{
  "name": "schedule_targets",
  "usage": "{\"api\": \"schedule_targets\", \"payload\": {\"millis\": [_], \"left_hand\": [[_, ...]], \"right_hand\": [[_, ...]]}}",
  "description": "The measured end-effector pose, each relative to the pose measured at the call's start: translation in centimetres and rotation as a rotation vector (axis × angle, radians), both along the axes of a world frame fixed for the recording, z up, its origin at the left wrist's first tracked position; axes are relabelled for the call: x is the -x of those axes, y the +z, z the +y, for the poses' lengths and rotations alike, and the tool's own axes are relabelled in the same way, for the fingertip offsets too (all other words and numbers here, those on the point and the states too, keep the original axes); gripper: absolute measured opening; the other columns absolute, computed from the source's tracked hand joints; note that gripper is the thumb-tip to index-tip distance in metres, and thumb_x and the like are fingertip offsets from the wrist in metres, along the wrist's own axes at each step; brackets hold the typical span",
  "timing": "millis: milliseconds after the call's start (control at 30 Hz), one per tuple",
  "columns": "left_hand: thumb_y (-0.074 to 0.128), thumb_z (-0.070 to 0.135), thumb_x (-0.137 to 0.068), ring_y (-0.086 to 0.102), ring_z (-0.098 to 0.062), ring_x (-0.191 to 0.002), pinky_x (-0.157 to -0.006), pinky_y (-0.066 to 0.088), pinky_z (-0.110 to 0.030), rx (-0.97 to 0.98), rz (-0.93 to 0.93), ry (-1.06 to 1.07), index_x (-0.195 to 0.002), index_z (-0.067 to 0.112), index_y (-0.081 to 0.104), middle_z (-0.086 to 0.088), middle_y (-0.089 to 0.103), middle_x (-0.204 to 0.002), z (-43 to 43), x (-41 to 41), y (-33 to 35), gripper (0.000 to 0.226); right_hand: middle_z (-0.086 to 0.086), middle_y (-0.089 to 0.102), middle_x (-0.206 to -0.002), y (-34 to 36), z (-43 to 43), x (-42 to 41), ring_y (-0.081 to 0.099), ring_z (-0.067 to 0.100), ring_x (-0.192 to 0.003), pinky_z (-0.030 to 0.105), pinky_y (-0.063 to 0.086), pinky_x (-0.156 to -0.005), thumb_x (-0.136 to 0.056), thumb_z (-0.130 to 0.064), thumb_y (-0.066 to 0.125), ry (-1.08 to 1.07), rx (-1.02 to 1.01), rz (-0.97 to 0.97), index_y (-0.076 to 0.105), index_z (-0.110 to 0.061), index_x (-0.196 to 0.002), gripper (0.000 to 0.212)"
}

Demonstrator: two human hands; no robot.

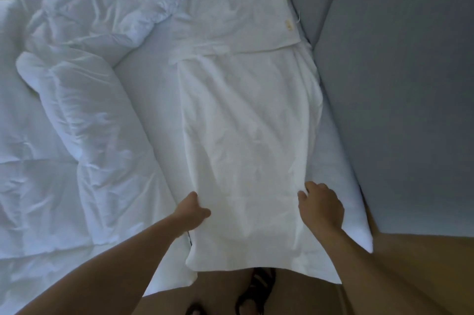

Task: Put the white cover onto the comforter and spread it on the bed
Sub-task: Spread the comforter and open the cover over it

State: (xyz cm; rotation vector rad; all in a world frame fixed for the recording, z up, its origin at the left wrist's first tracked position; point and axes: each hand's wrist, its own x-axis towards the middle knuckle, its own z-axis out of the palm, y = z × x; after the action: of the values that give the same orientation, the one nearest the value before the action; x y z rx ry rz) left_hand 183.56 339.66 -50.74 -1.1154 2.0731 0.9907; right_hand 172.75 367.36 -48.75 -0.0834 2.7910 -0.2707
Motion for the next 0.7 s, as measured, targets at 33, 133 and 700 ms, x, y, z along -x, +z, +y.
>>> {"api": "schedule_targets", "payload": {"millis": [33, 133, 700], "left_hand": [[0.070, 0.024, -0.085, 0.057, -0.032, -0.110, -0.097, 0.051, -0.043, 0.052, 0.012, -0.031, -0.129, 0.007, 0.047, -0.016, 0.055, -0.127, 0.0, 0.2, 0.3, 0.053], [0.065, 0.042, -0.090, 0.042, -0.034, -0.134, -0.110, 0.039, -0.043, 0.175, 0.097, -0.179, -0.154, 0.011, 0.026, -0.017, 0.039, -0.148, 1.1, 1.8, 1.7, 0.080], [0.044, 0.009, -0.092, 0.055, -0.030, -0.079, -0.069, 0.045, -0.040, -0.256, 0.213, 0.375, -0.093, 0.006, 0.061, -0.019, 0.057, -0.092, 0.7, 8.2, 2.6, 0.018]], "right_hand": [[0.007, 0.061, -0.119, 0.1, 0.0, -0.2, 0.056, 0.028, -0.106, 0.036, 0.046, -0.083, -0.097, -0.029, 0.058, 0.029, 0.009, 0.082, 0.069, -0.015, -0.112, 0.023], [0.009, 0.068, -0.103, 0.0, -0.8, -1.1, 0.062, 0.033, -0.091, 0.041, 0.049, -0.073, -0.080, -0.016, 0.080, 0.140, 0.092, 0.308, 0.076, -0.012, -0.083, 0.007], [0.004, 0.039, -0.152, -0.3, -3.5, 0.0, 0.037, 0.024, -0.137, 0.041, 0.037, -0.108, -0.097, -0.038, 0.055, -0.097, 0.280, -0.198, 0.041, -0.021, -0.147, 0.055]]}}
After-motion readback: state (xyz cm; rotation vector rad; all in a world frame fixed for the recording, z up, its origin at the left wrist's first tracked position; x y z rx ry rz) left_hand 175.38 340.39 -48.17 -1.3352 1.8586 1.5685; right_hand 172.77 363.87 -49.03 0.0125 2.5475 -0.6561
